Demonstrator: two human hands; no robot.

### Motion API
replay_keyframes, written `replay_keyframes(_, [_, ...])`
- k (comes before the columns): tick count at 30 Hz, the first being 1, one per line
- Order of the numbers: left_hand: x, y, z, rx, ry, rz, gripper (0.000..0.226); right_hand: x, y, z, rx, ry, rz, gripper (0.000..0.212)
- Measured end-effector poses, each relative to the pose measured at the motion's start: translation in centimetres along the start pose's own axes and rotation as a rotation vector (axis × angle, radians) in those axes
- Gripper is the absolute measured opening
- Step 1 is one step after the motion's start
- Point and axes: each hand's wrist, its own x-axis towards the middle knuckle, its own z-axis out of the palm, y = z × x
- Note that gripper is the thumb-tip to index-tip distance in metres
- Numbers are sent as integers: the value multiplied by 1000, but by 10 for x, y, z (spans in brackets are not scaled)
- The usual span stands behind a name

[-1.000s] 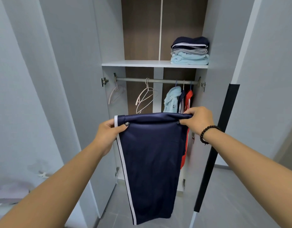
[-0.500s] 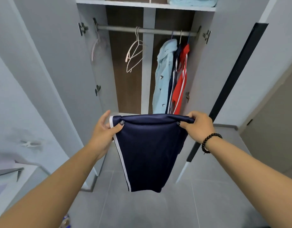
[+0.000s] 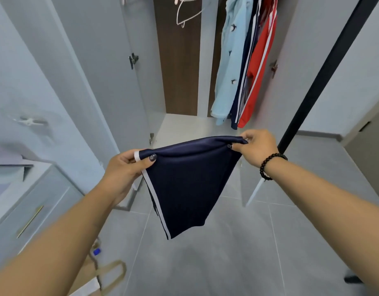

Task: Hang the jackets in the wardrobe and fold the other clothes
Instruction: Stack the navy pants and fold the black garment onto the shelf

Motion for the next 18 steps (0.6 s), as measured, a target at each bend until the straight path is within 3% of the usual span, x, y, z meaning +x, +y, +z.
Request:
replay_keyframes(3, [-33,-25,-15,-31,43,91,37,-30,9,33,5,-15,-21,15])
replay_keyframes(5, [-61,-28,-25,-20,94,172,30,-58,5,51,141,-106,5,12])
replay_keyframes(9, [-144,-13,-39,296,186,438,16,-113,-16,63,405,-295,69,12])
replay_keyframes(12, [-212,7,-32,392,93,604,19,-155,-30,58,615,-389,141,17])
replay_keyframes(16, [-286,25,3,450,-23,744,26,-210,-32,40,678,-413,154,34])
replay_keyframes(18, [-315,24,29,562,-75,871,25,-234,-24,26,667,-410,163,32])
